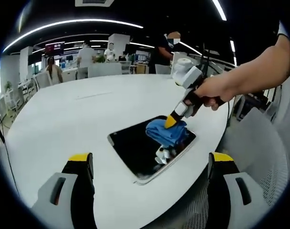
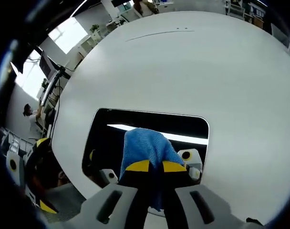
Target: Wipe the mirror surface with the cleaning cloth until all visible marks leave the cleaned area.
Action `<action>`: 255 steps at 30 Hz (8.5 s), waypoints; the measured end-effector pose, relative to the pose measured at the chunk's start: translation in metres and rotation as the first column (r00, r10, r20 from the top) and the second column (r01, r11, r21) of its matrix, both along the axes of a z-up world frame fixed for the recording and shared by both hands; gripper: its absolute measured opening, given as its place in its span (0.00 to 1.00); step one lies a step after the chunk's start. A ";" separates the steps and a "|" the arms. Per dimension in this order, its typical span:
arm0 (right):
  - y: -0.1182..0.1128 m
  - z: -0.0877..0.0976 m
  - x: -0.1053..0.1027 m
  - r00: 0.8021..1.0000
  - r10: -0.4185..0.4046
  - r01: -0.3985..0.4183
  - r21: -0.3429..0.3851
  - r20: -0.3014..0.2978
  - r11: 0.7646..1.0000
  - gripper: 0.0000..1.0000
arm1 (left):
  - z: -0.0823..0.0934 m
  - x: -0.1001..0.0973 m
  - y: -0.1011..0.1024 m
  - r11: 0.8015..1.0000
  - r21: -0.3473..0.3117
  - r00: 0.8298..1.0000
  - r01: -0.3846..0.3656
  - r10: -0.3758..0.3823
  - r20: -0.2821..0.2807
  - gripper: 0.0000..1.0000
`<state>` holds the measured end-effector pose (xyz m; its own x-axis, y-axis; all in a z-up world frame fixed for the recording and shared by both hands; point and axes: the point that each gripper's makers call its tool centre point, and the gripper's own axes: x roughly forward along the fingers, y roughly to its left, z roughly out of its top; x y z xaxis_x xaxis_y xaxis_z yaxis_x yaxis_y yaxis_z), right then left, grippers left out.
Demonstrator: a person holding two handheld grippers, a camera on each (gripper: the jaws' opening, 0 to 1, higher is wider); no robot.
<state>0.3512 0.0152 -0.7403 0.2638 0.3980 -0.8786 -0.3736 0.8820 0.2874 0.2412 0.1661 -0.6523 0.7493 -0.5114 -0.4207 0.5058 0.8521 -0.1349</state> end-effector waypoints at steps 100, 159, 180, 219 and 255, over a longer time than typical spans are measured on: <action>-0.055 0.000 -0.059 0.983 -0.178 0.169 -0.147 -0.047 0.975 0.01 | 0.029 0.003 0.095 0.998 0.008 0.996 -0.055 0.054 0.075 0.99; 0.114 -0.001 -0.073 0.996 0.025 -0.032 -0.088 -0.080 0.996 0.01 | 0.026 -0.001 0.091 0.998 0.005 0.997 -0.062 0.062 0.053 0.99; 0.137 0.005 -0.083 0.993 0.090 -0.095 -0.055 -0.080 0.994 0.01 | 0.030 0.000 0.094 0.997 0.014 0.995 -0.078 0.077 0.064 0.99; 0.144 0.006 -0.021 0.984 0.160 -0.167 -0.096 -0.073 0.981 0.01 | 0.025 0.005 0.089 0.996 -0.020 0.995 -0.083 0.084 0.052 0.99; 0.156 0.008 0.023 0.991 0.123 -0.126 -0.069 -0.053 0.990 0.01 | 0.018 0.006 0.087 0.998 -0.014 0.998 -0.066 0.066 0.025 0.99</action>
<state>0.3746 0.1708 -0.7319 0.1728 0.3599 -0.9168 -0.4689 0.8487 0.2448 0.2470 0.2536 -0.6344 0.7918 -0.4660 -0.3949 0.4520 0.8818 -0.1344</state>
